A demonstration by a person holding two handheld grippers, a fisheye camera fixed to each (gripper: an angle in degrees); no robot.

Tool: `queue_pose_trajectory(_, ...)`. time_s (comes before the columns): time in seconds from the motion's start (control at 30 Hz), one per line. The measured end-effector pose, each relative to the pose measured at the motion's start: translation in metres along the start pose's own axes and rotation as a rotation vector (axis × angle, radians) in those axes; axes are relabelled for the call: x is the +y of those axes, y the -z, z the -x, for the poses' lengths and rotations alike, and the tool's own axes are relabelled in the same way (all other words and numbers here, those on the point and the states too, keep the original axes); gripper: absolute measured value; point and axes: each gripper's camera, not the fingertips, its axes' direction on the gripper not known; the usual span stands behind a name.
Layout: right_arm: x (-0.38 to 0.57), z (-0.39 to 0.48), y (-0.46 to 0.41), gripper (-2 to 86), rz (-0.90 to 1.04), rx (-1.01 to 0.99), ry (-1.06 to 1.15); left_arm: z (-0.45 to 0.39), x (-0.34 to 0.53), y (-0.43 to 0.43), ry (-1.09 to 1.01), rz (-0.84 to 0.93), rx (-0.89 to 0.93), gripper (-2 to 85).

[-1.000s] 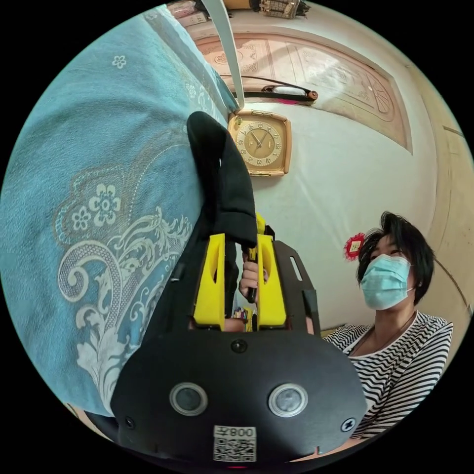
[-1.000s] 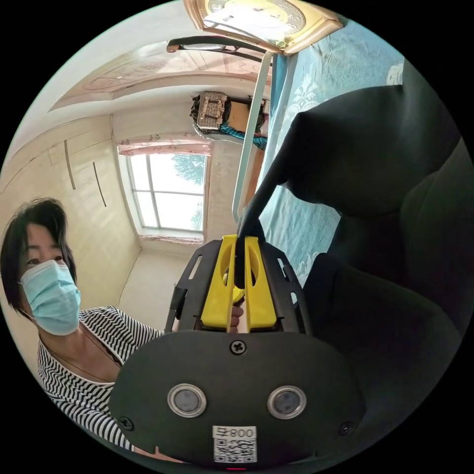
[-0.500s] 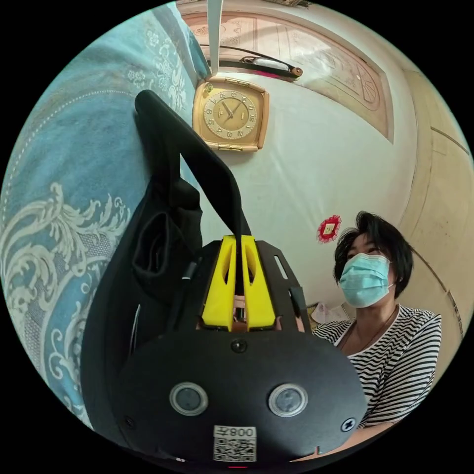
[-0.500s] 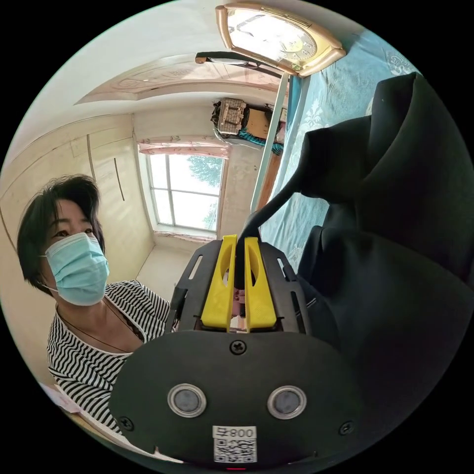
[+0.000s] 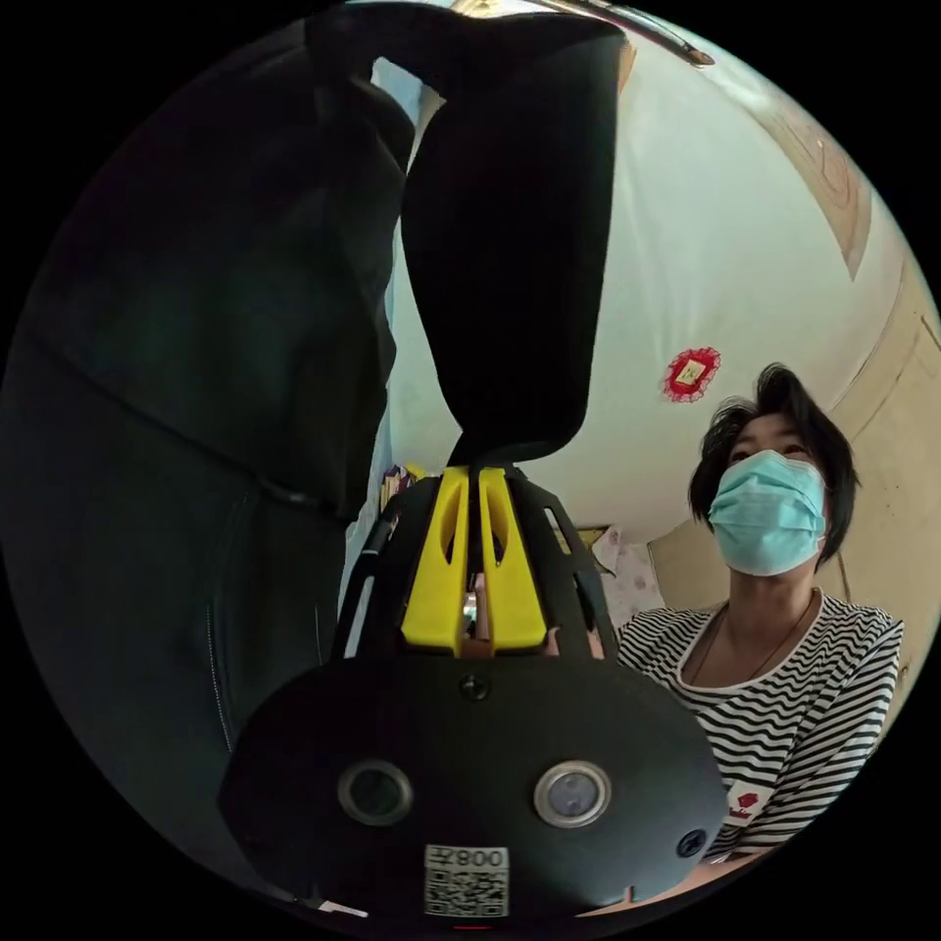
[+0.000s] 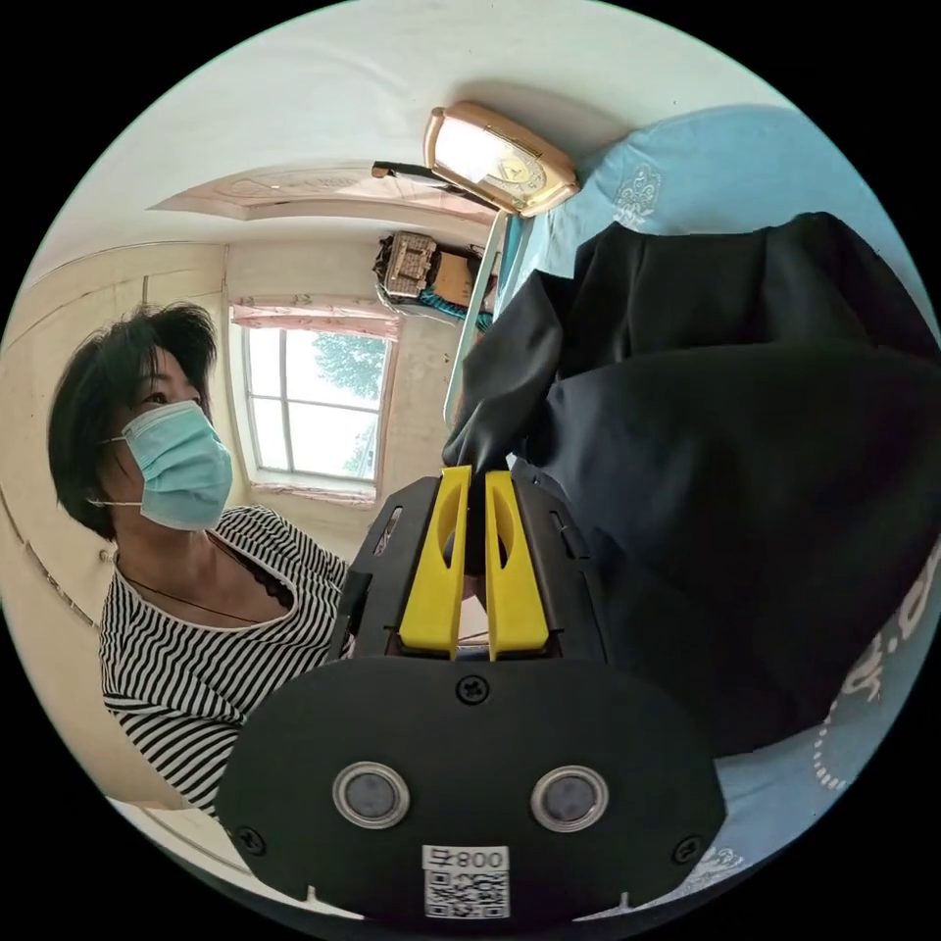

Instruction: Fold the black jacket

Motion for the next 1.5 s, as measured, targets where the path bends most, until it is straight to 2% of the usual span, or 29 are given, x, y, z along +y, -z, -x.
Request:
queue_pose_trajectory(0.23,0.05,-0.024,0.037,15.0,-0.012,0.064,-0.104,0.063,0.008,-0.07,0.112,0.122,-0.031,1.6)
queue_pose_trajectory(0.57,0.063,-0.058,0.05,14.5,0.049,0.191,-0.168,0.135,-0.002,-0.131,0.177,0.157,-0.156,1.4)
queue_pose_trajectory(0.73,0.058,-0.073,0.039,13.9,0.116,0.325,-0.18,0.159,-0.011,-0.15,0.175,0.185,-0.259,1.5)
queue_pose_trajectory(1.0,0.073,-0.089,0.016,12.5,0.158,0.342,-0.171,0.172,-0.006,-0.158,0.192,0.212,-0.335,2.3)
queue_pose_trajectory(1.13,0.087,-0.087,0.019,11.3,0.093,0.322,-0.171,0.163,0.001,-0.137,0.191,0.196,-0.374,2.3)
queue_pose_trajectory(1.3,0.103,-0.079,0.023,9.5,0.029,0.329,-0.181,0.14,-0.022,-0.118,0.075,0.157,-0.437,1.6)
queue_pose_trajectory(1.37,0.111,-0.068,0.027,8.7,-0.005,0.374,-0.17,0.118,-0.052,-0.108,-0.07,0.107,-0.506,1.1)
queue_pose_trajectory(1.5,0.131,-0.036,0.037,6.5,-0.214,0.456,-0.132,0.088,-0.093,-0.094,-0.241,0.017,-0.657,0.5)
